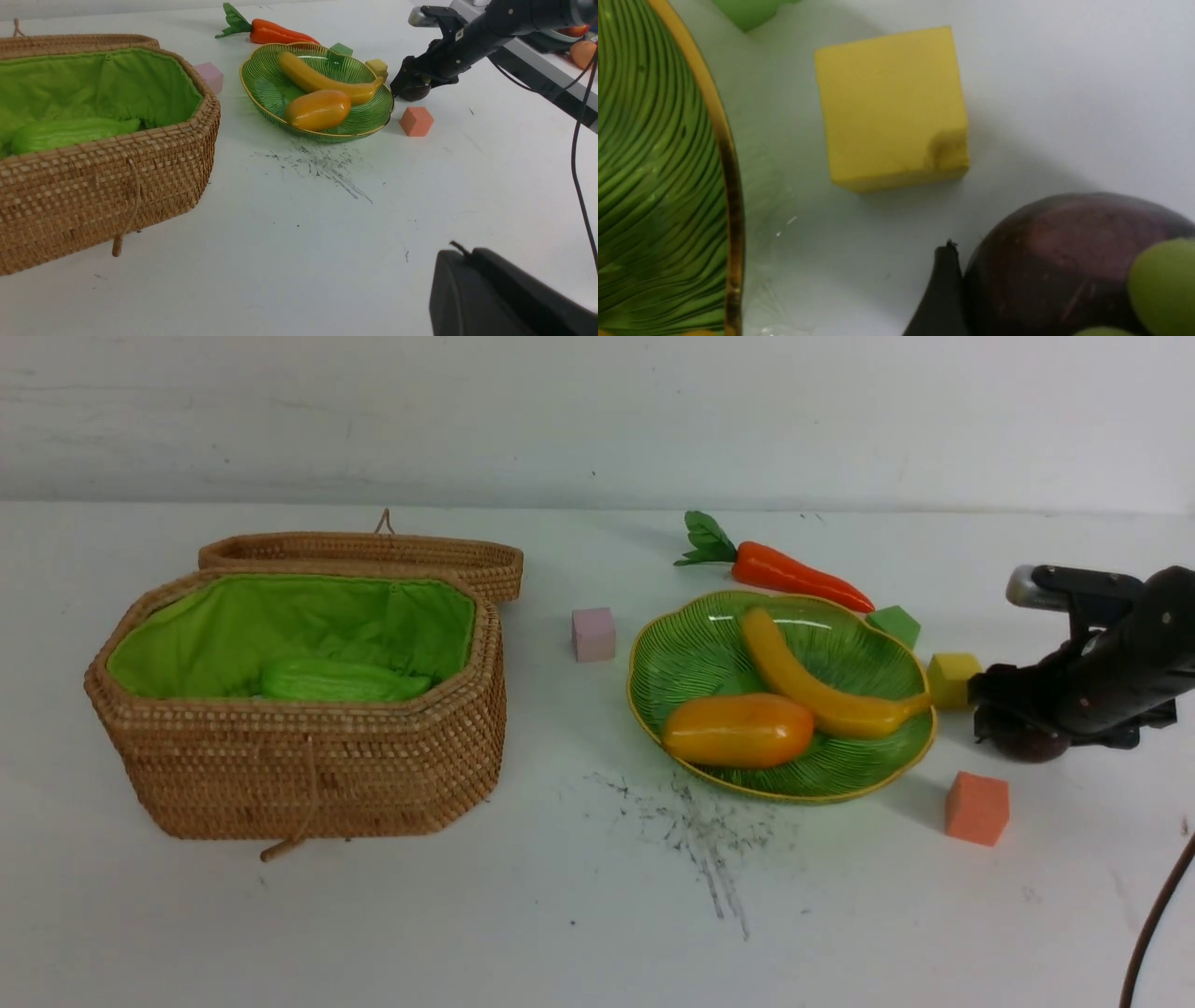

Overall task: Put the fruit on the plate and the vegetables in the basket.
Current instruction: Use the right arm to grab a mangosteen and put it into the right plate

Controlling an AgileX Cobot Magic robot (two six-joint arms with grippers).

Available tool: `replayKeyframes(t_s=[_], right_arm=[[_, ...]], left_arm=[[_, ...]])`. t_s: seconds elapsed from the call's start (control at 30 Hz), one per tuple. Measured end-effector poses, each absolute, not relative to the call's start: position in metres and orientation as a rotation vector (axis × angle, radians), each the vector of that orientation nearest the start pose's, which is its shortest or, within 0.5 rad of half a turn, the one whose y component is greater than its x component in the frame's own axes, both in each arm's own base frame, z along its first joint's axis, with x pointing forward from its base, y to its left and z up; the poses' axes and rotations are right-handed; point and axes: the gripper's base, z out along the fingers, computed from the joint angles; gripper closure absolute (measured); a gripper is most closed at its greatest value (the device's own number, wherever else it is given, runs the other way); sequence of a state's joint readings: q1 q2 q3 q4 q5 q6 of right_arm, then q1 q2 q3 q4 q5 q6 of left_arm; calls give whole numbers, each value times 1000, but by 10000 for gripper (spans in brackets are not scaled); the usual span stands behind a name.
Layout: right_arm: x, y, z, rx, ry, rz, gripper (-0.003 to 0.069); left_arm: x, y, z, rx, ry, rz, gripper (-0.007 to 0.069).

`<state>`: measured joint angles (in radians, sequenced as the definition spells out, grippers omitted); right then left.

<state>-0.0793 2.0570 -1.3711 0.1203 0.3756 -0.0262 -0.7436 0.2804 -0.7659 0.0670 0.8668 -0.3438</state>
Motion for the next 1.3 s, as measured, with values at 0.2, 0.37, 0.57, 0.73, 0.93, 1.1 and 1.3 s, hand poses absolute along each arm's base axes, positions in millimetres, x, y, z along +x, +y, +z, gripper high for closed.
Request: replayKeyframes(t_s=[0.2,0.37,0.57,0.73,0.93,1.1,1.3], right_arm=[[435,-30,156,192,2546,60,88],[428,-30,176,177,2559,59,88],[409,-9,255,135,2396,120,88],[400,55,284,-65,2295,248,88],[404,128,267,-248,2194,336,88],[415,151,238,-277,2155,321,88],[420,159,214,-288,2183,314,27]], left_arm=[[21,-14,366,386,1880,-673,610],[21,-14,366,386,1883,-683,609],[21,-15,368,387,1860,-689,606],[22,-16,374,376,1790,-715,604],[22,-16,375,375,1782,-718,603],[22,-16,375,375,1782,-718,596],[22,-16,375,375,1782,-718,596]])
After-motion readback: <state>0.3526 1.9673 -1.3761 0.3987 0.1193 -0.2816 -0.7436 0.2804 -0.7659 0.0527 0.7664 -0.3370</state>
